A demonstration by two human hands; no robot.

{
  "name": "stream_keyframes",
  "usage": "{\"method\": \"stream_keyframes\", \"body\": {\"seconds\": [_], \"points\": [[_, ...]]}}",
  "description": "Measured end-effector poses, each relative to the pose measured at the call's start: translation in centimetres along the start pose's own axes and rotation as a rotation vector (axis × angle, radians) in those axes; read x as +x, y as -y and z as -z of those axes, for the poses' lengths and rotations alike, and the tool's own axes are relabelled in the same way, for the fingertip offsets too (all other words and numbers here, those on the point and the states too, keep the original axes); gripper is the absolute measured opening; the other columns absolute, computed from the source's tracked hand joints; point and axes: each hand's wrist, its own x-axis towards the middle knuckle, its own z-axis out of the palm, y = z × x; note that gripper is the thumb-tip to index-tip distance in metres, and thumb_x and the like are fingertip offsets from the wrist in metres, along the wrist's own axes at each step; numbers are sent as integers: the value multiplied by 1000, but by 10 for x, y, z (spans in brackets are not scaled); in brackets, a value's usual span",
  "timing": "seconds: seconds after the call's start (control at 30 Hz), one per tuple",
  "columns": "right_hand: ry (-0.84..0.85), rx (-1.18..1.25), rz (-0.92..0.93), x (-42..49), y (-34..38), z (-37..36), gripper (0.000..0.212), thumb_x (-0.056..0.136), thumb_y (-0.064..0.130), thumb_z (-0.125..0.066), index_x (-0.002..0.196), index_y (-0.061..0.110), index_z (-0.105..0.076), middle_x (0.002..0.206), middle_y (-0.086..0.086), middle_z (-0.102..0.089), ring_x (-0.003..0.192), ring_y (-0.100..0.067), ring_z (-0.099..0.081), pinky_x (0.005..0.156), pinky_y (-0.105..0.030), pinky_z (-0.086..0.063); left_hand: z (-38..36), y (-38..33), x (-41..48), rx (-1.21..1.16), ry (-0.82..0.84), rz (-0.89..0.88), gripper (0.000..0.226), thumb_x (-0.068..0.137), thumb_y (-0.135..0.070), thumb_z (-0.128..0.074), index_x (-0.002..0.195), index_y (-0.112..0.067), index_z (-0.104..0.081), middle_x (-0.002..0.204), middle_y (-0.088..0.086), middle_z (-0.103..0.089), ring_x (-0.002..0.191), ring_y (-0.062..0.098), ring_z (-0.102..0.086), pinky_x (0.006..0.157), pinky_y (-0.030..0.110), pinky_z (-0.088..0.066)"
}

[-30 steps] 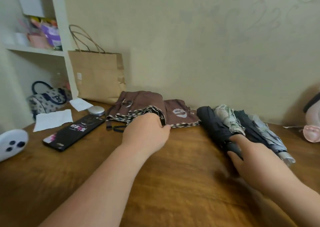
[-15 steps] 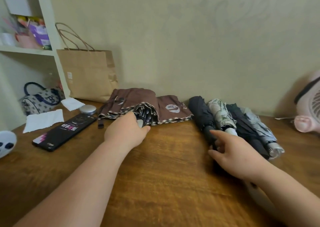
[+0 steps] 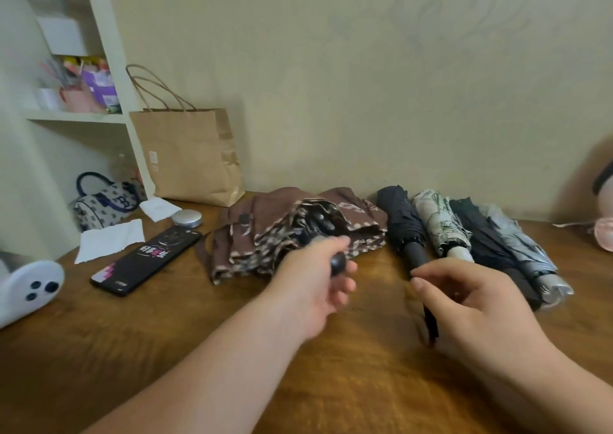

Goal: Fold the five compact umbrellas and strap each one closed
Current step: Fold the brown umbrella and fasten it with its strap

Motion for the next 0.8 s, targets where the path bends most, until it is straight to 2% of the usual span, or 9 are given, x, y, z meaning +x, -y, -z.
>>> {"method": "stream_keyframes", "body": {"seconds": [0.07,0.13,0.27,0.43,0.5,0.57,0.63,0.73,0.8], "points": [[53,269,-126,0,10,-4,2,85,21,-78,86,22,-79,73,-4,-73,63,-21,-65,62,-37,-54,-23,20,-12,170,-49,-87,37,93,-40,-71,113,-11,-61,87,6,-70,53,13,-59,46,24,-43],[121,513,-248,-1,20,-6,20,79,30,-75,95,18,-79,81,-12,-74,73,-21,-70,66,-33,-57,-36,36,-19,369,-88,-208,49,93,-47,-67,122,-12,-49,101,10,-69,66,16,-67,51,23,-49],[309,596,-404,-6,32,-10,37,74,38,-74,97,9,-73,88,-17,-73,82,-30,-70,75,-37,-53,-39,41,-39,828,-39,-477,46,97,-34,-54,134,-21,-29,122,-3,-57,113,21,-61,92,34,-53],[63,489,-384,-2,25,-3,25,93,33,-68,90,10,-77,89,-18,-76,85,-27,-73,85,-45,-53,-46,30,-64,1313,213,-563,89,88,-51,-65,153,-36,-7,152,-9,-33,141,19,-42,109,34,-40],[16,465,-392,0,22,1,36,93,35,-67,81,1,-72,85,-26,-71,72,-26,-65,76,-45,-52,-44,17,-74,1435,228,-551,98,85,-66,-64,157,-44,-1,156,-17,-35,140,13,-44,111,33,-40],[-14,327,-381,2,19,2,44,94,36,-66,70,0,-64,70,-26,-65,61,-36,-56,66,-47,-49,-35,7,-82,1386,148,-806,62,86,-68,-61,141,-56,-35,125,-26,-64,110,-1,-61,94,28,-51],[-79,134,-322,6,14,4,34,93,34,-66,76,4,-66,65,-16,-67,63,-37,-61,64,-44,-52,-22,0,-79,1056,75,-1212,20,88,-53,-66,105,-43,-67,83,-24,-69,70,-4,-62,64,18,-49],[-110,-103,-252,10,9,14,13,88,37,-67,85,25,-65,78,3,-72,77,-21,-68,75,-42,-56,-10,-10,-75,654,14,-1488,13,92,-29,-64,83,-29,-74,69,-14,-66,60,8,-64,51,19,-47],[-87,-237,-203,11,6,21,21,81,51,-54,89,32,-60,90,12,-68,93,-21,-69,84,-40,-55,-3,-15,-72,392,-24,-1464,14,91,-29,-61,82,-27,-72,70,-8,-68,61,12,-64,55,26,-48]]}}
